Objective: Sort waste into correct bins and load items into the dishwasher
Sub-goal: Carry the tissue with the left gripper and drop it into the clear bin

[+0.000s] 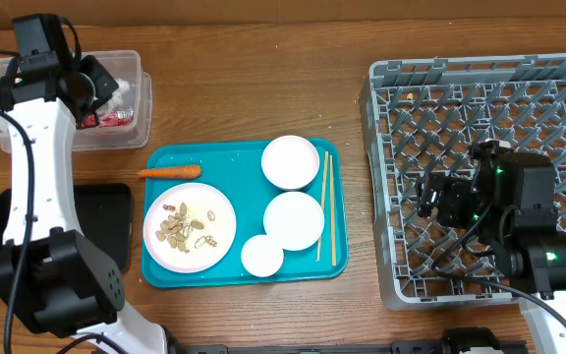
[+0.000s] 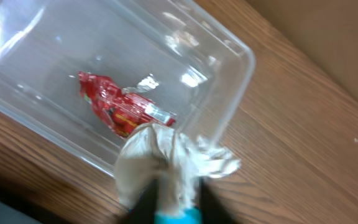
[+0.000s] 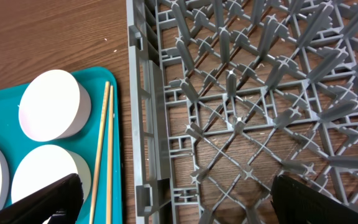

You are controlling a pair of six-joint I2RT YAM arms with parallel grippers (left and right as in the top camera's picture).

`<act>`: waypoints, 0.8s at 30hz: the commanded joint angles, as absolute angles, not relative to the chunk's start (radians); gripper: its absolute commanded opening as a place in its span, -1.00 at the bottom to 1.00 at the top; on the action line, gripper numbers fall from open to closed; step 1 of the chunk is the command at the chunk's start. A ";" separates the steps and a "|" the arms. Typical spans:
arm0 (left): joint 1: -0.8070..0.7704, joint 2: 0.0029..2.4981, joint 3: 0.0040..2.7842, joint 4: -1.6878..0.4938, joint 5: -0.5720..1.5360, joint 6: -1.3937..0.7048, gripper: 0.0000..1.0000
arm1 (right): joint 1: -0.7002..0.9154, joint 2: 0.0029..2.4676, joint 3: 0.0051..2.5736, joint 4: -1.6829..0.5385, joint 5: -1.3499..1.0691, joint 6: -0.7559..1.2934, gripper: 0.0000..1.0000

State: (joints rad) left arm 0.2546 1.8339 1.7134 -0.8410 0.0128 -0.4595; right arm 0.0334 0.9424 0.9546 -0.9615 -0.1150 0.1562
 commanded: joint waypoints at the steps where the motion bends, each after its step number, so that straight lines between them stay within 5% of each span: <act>1: 0.274 1.864 1.720 -0.827 -0.007 -0.442 -0.04 | 0.038 0.939 0.983 -0.957 -0.106 0.154 1.00; 12: 0.206 1.827 1.721 -0.979 0.124 -0.414 -0.10 | 0.038 0.939 0.983 -0.957 -0.106 0.154 1.00; 24: -0.124 1.827 1.704 -1.208 0.120 -0.364 -0.10 | 0.038 0.939 0.983 -0.960 -0.106 0.153 1.00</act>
State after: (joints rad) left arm -0.0658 1.8545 1.7134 -1.1896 0.1097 -0.3897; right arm 0.0334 0.9424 0.9546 -0.9615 -0.1146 0.1566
